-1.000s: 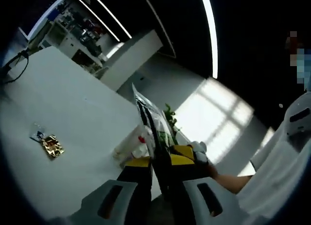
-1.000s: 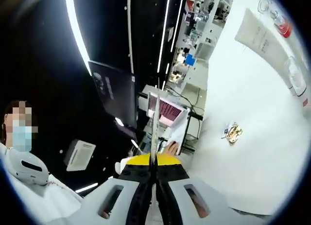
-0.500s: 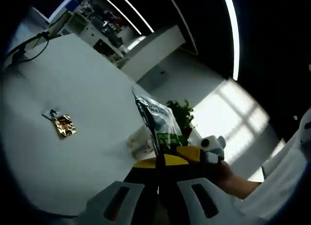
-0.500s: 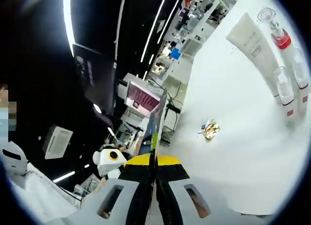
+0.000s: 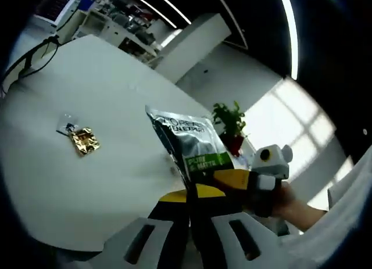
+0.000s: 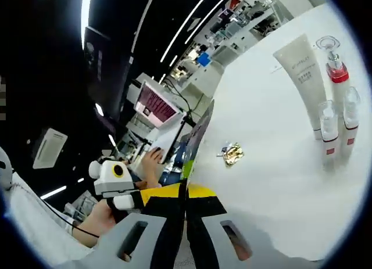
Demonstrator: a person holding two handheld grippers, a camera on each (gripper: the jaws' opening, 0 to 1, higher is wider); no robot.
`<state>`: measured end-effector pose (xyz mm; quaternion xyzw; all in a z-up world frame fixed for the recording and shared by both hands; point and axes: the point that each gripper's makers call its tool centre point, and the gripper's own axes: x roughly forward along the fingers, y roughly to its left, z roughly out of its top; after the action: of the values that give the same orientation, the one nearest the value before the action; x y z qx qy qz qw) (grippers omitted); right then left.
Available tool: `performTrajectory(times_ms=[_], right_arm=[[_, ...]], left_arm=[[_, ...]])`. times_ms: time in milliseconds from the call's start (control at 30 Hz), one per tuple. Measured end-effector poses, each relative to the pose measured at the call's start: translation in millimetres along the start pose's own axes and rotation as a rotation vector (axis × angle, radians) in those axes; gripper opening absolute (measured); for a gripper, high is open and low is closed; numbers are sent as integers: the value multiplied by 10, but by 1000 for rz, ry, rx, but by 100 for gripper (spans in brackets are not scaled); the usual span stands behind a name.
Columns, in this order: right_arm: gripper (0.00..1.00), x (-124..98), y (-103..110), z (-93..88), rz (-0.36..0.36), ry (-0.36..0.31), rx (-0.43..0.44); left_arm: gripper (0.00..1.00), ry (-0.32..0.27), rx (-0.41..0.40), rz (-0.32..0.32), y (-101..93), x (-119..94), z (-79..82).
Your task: Arrange the skincare products in the storage area until every visible bottle or jar stands upright without overlapping.
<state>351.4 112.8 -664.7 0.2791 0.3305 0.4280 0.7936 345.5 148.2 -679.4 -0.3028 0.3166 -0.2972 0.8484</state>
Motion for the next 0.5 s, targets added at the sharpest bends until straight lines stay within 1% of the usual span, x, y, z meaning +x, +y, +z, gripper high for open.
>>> performTrajectory(times_ms=[33,133,233,267,300,333,367,400,467,500], right_arm=[[1,-7,-14,-11,-5,6,-5],[1,-31,-43,-24,-15,10,-11],[1,-78,-65,4,-15,-8,-6],[1,-88,-61,23,-11,-20,-12],[1,-101,-45,67,1,-45,-44],[2,-108,-38,93,8,-59,-77],[4,-120,-43,95,6,-58,-104],[5,-134,-50,81,1,-44,-148],[7,-152,-55,60,-1,-23,-205],[7,-158,-66,65,-7,-26,-223]], left_arm=[[0,17,21,-3,0,16,-33],[0,29,51,-12,-14,45,-60],[0,26,34,-29,-30,44,-39],[0,13,1,-57,-58,51,-11],[0,1,-7,-77,-74,53,9],[0,-22,-43,-107,-93,51,44],[0,-27,-65,-119,-100,48,51],[0,-33,-71,-123,-89,53,57],[0,-31,-55,-120,-102,71,40],[0,-30,-54,-122,-106,80,33]])
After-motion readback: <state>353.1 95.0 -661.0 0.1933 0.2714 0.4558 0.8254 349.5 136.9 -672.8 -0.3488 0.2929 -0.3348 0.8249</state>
